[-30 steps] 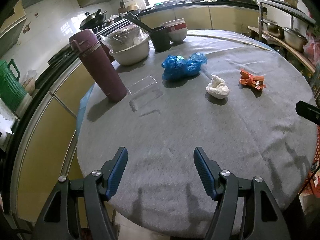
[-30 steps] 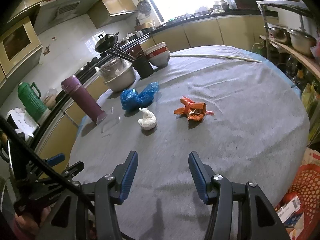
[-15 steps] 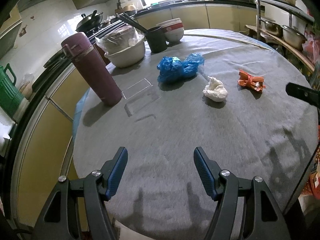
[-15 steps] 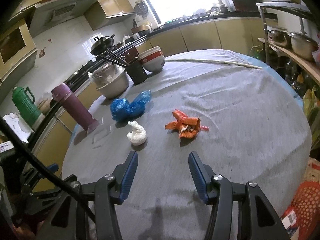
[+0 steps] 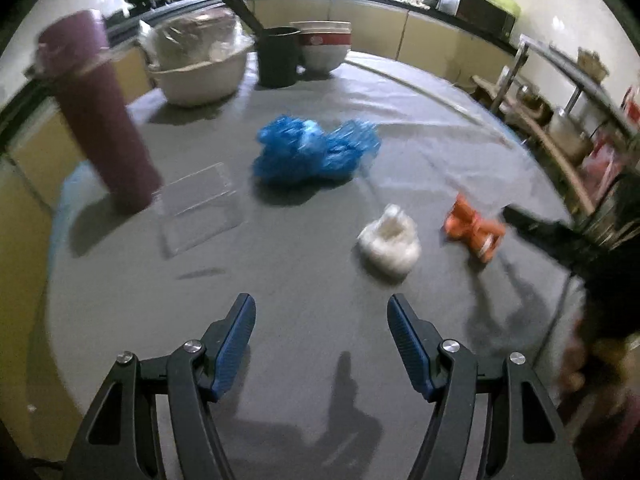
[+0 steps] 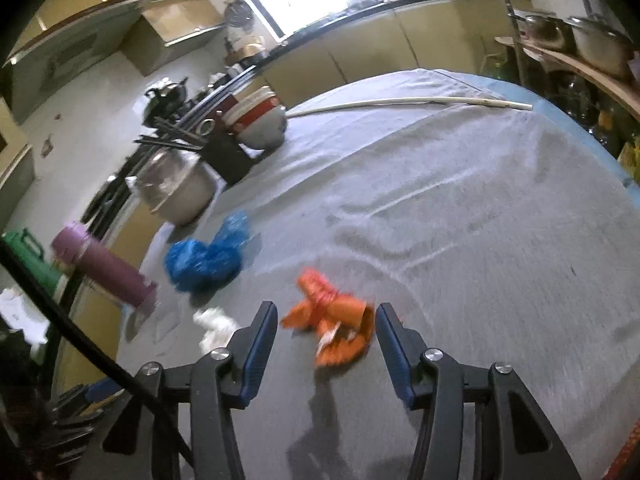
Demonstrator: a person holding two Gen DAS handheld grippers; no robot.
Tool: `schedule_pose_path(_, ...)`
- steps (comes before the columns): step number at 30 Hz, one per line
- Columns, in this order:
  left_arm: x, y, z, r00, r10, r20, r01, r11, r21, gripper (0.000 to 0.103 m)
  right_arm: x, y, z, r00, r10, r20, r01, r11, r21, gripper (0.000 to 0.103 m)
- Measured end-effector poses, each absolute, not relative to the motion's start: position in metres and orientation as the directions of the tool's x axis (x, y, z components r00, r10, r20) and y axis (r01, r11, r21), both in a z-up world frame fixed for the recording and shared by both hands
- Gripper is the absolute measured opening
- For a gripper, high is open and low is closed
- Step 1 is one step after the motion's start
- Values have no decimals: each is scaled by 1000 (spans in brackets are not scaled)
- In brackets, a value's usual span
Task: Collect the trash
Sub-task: 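Grasp the orange wrapper with the right tool while the left tool grasps the white tissue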
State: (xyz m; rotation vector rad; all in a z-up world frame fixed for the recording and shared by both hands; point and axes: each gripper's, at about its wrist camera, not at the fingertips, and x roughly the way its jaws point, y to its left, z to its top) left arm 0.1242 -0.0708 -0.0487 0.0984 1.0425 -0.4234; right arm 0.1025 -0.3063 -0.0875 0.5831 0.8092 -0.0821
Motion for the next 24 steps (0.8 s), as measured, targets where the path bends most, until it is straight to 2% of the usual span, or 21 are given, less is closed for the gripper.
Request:
schedule_pose_path(4, 149, -89, -52, 400, -358, -844, 361, 908, -214, 69, 127, -309, -106, 651, 188, -735, 322, 809, 492, 53)
schedule_pose_path(9, 168, -113, -65, 356, -396, -846, 349, 897, -273, 68, 131, -300, -114, 627, 198, -754, 312, 822, 476, 41)
schedule_pose_path(11, 174, -120, -78, 316, -403, -859, 331, 895, -298, 53, 124, -296, -113, 626, 200, -754, 291, 837, 464, 35)
schedule_pose_path(12, 176, -121, -83, 298, -403, -865, 326, 895, -305, 36, 119, -294, -112, 628, 188, -755, 286, 846, 449, 34)
schedule_pose_path(13, 178, -123, -91, 270, -404, -874, 321, 894, -314, 28, 114, -293, -110, 631, 188, -753, 284, 847, 449, 31)
schedule_pose_path(14, 178, -123, -95, 258, -418, -871, 320, 888, -331, 28, 109, -295, -109, 634, 195, -748, 281, 843, 458, 26)
schedule_pose_path(16, 174, -122, -95, 280, -429, -859, 326, 884, -335, 27, 97, -296, -107, 642, 202, -739, 280, 836, 472, 26)
schedule_pose_path(19, 162, -121, -92, 291, -409, -865, 349, 887, -302, 12, 78, -296, -102, 653, 212, -727, 270, 832, 484, 25)
schedule_pose_path(24, 133, -108, -85, 298, -410, -862, 390, 876, -282, 5, 45, -291, -91, 676, 237, -698, 240, 824, 513, 25)
